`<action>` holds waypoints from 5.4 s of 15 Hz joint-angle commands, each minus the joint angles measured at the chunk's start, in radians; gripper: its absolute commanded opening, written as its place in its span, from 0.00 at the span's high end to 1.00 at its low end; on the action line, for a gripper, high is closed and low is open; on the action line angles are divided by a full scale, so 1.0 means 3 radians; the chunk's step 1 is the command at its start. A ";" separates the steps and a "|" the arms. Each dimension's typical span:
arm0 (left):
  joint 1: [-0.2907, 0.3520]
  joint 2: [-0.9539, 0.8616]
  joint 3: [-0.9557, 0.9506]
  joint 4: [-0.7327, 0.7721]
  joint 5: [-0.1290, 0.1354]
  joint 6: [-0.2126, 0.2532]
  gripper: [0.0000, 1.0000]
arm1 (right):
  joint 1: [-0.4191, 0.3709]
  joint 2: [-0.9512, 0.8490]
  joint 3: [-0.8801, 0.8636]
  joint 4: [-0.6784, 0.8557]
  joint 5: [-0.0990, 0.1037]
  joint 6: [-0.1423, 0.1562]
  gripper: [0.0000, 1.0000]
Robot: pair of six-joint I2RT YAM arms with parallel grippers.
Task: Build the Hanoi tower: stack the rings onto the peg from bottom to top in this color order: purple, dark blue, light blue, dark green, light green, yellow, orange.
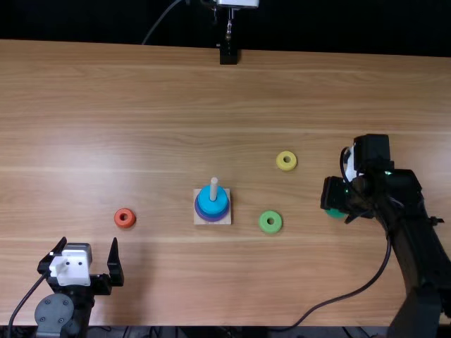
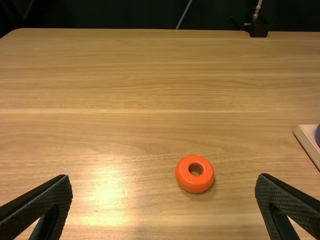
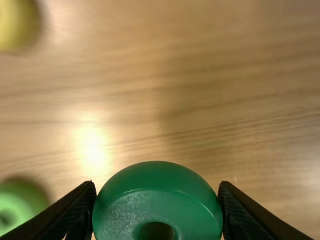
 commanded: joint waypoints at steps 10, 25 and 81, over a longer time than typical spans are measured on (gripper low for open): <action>0.0002 -0.0036 -0.0374 -0.0267 0.0021 0.0011 0.00 | 0.1304 -0.0034 0.1943 -0.1548 -0.0018 -0.0244 1.00; 0.0002 -0.0036 -0.0374 -0.0267 0.0021 0.0011 0.00 | 0.2215 0.0968 0.3002 -0.1523 -0.0011 -0.0207 1.00; 0.0002 -0.0036 -0.0374 -0.0267 0.0021 0.0011 0.00 | 0.1478 0.0099 -0.0276 0.0391 0.0259 0.0695 0.00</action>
